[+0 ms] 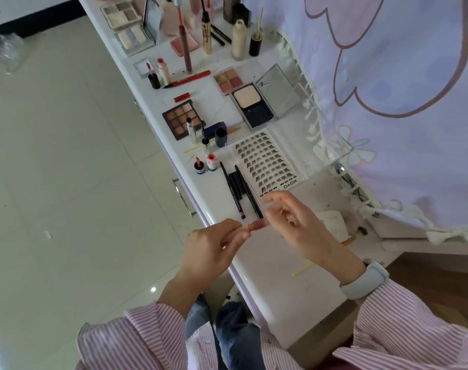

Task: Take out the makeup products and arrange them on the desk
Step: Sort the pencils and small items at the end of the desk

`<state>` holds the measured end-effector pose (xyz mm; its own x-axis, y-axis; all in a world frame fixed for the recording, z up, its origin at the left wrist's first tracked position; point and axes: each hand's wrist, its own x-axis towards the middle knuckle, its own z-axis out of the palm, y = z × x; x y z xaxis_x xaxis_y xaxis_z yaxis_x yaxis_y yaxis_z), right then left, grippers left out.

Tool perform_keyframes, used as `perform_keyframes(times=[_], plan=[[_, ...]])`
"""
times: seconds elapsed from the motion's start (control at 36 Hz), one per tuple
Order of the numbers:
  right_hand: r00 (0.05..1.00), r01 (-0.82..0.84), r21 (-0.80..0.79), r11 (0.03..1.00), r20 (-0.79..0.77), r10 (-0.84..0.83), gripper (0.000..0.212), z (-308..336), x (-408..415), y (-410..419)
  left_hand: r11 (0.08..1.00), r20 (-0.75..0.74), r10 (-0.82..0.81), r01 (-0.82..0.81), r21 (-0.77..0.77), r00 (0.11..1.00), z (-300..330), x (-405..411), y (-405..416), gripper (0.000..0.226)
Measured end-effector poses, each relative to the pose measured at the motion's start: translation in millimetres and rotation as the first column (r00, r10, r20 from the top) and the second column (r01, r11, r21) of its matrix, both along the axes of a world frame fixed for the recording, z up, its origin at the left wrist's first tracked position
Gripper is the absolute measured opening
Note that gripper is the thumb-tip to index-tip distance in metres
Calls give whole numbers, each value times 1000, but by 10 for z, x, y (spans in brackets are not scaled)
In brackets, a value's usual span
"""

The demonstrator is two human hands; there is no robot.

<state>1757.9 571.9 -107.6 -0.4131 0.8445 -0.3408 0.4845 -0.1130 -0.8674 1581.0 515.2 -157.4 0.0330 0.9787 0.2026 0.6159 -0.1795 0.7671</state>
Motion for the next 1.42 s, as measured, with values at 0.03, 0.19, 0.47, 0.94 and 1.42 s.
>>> perform_keyframes(times=[0.03,0.19,0.47,0.94,1.42], plan=[[999,-12,21,1000,45,11,10,-15,-18,8,1000,-13,-15,15,10,1000,2,10,7,42],[999,-44,78,996,21,43,19,4,82,27,999,-8,-30,30,14,1000,-67,-91,29,42],[957,267,-3,964,-119,-265,28,-30,390,241,911,271,368,-286,-297,890,-78,-298,2,33],[971,237,253,938,-105,-217,13,-302,-624,420,721,433,691,-591,-361,579,9,-85,436,25],[969,6,658,753,183,-168,31,-702,-823,589,807,260,590,-561,-185,764,-105,-53,562,16]])
